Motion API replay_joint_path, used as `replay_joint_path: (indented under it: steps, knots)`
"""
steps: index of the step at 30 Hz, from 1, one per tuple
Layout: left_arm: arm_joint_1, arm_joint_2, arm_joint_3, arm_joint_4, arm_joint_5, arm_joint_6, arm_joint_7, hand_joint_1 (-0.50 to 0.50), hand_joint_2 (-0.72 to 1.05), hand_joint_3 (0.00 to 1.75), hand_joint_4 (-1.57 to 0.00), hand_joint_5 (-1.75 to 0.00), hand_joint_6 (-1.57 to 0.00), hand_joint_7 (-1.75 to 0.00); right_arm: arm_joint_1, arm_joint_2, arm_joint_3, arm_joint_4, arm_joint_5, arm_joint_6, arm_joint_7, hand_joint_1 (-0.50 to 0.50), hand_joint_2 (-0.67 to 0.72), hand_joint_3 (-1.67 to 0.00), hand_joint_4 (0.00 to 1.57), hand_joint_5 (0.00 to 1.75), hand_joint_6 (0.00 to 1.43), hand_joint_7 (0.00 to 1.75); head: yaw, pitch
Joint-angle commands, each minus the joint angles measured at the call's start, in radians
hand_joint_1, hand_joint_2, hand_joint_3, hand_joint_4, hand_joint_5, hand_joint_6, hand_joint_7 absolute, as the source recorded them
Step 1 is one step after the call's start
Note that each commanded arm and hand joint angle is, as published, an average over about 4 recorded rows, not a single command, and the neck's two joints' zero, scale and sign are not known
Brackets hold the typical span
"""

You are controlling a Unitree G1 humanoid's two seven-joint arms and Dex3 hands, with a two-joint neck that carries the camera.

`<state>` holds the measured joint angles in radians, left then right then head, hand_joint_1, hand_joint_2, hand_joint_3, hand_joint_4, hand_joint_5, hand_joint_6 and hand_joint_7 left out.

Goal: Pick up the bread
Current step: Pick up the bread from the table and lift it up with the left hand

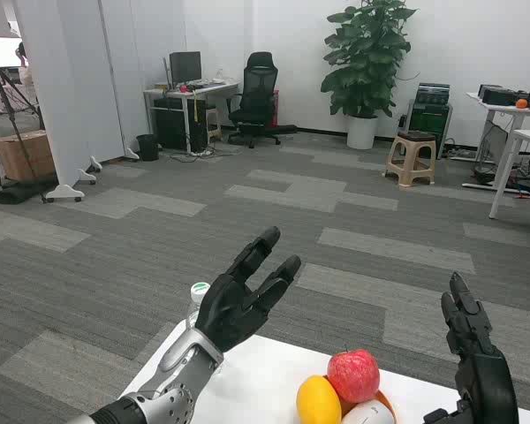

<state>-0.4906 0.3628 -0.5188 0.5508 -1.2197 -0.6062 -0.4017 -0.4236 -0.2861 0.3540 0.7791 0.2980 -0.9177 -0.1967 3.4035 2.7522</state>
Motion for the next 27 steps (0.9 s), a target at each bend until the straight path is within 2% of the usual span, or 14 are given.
replay_joint_path:
  steps: [1,2,3,8,10,16,19,23,25,27]
  knots:
    - [-0.055,-0.04,0.337,0.257,0.771,-0.329,0.355,-0.19,1.05,0.17,0.0,-0.92,0.0,0.0,-0.015,-0.022,-0.183,-0.104,-0.218,-0.122,-0.063,-0.33,0.15,0.0,0.0,0.0,0.0,0.0,-0.088,0.121]
    - [-0.053,-0.041,0.34,0.255,0.773,-0.329,0.355,-0.19,1.05,0.17,0.0,-0.92,0.0,0.0,-0.015,-0.022,-0.182,-0.104,-0.218,-0.122,-0.063,-0.32,0.14,0.0,0.0,0.0,0.0,0.0,-0.077,0.11]
    - [-0.051,-0.044,0.346,0.253,0.778,-0.327,0.355,-0.19,1.05,0.17,0.0,-0.92,0.0,0.0,-0.015,-0.023,-0.181,-0.106,-0.217,-0.12,-0.062,-0.31,0.12,0.0,0.0,0.0,0.0,0.0,-0.047,0.076]
    - [-0.046,-0.049,0.356,0.243,0.799,-0.312,0.35,-0.19,1.05,0.22,0.0,-0.95,0.0,0.0,-0.018,-0.028,-0.176,-0.118,-0.216,-0.112,-0.061,-0.21,-0.03,0.0,0.0,0.0,0.0,0.0,-0.04,0.076]
    - [-0.046,-0.051,0.356,0.242,0.798,-0.31,0.35,-0.19,1.05,0.26,0.0,-0.95,0.0,0.0,-0.02,-0.03,-0.176,-0.118,-0.216,-0.112,-0.061,-0.21,-0.02,0.0,0.0,0.0,0.0,0.0,-0.035,0.072]
    - [-0.049,-0.054,0.357,0.243,0.793,-0.308,0.35,-0.19,1.05,0.24,0.0,-0.92,0.0,0.0,-0.031,-0.03,-0.175,-0.105,-0.214,-0.112,-0.061,-0.21,0.09,0.0,0.0,0.0,0.0,0.0,-0.031,0.059]
    - [-0.055,-0.053,0.357,0.244,0.791,-0.305,0.348,-0.21,1.05,0.17,0.0,-0.92,0.0,0.0,-0.039,-0.03,-0.173,-0.095,-0.212,-0.112,-0.061,-0.23,0.09,0.0,0.0,0.0,0.0,0.0,-0.033,0.045]
    - [-0.059,-0.052,0.356,0.247,0.795,-0.286,0.337,-0.21,1.05,0.17,0.0,-0.92,0.0,0.0,-0.044,-0.028,-0.17,-0.088,-0.211,-0.112,-0.061,-0.25,0.09,0.0,0.0,0.0,0.0,0.0,-0.042,0.017]
    - [-0.059,-0.051,0.356,0.247,0.804,-0.274,0.327,-0.21,1.05,0.13,0.0,-0.92,0.0,0.0,-0.044,-0.028,-0.17,-0.087,-0.211,-0.111,-0.061,-0.25,0.09,0.0,0.0,0.0,0.0,0.0,-0.054,-0.038]
    - [-0.061,-0.044,0.356,0.245,0.823,-0.26,0.32,-0.2,1.05,0.09,0.0,-0.92,0.0,0.0,-0.044,-0.028,-0.17,-0.083,-0.211,-0.109,-0.061,-0.25,0.09,0.0,0.0,0.0,0.0,0.0,-0.07,-0.146]
